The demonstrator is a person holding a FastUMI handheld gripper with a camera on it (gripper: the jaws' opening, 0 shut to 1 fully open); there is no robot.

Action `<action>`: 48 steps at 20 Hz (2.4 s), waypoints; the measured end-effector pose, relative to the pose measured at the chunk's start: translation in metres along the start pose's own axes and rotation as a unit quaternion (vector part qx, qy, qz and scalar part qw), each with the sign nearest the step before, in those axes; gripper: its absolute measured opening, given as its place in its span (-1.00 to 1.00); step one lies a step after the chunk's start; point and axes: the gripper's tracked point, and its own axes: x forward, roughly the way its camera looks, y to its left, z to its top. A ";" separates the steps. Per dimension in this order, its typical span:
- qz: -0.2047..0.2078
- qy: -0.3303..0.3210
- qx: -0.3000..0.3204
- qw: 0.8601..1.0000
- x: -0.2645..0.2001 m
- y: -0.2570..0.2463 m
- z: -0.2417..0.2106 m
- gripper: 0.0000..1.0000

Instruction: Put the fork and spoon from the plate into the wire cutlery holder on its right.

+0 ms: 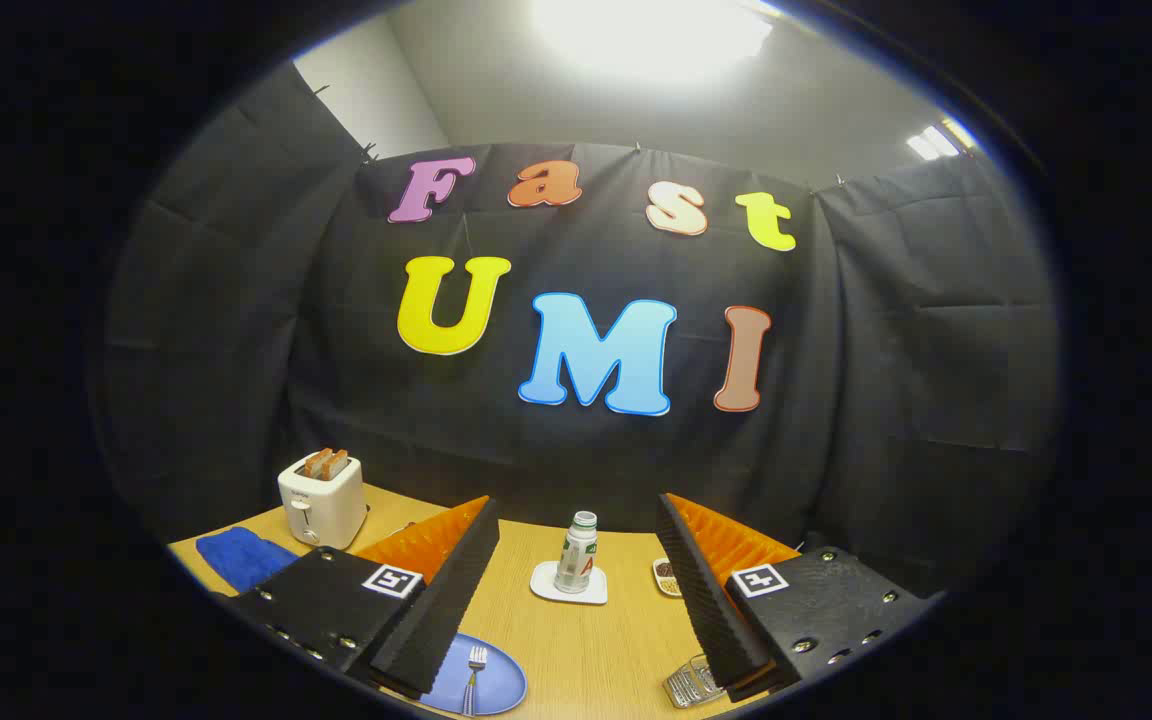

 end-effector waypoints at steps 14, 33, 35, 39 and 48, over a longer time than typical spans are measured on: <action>0.020 0.047 0.017 0.999 -0.002 0.019 -0.029 0.93; 0.101 0.259 -0.014 0.960 -0.008 0.081 -0.158 0.94; 0.116 0.302 -0.013 0.946 -0.013 0.091 -0.185 0.94; 0.141 0.389 -0.011 0.910 -0.031 0.104 -0.235 0.94; 0.163 0.483 -0.033 0.860 -0.040 0.114 -0.299 0.79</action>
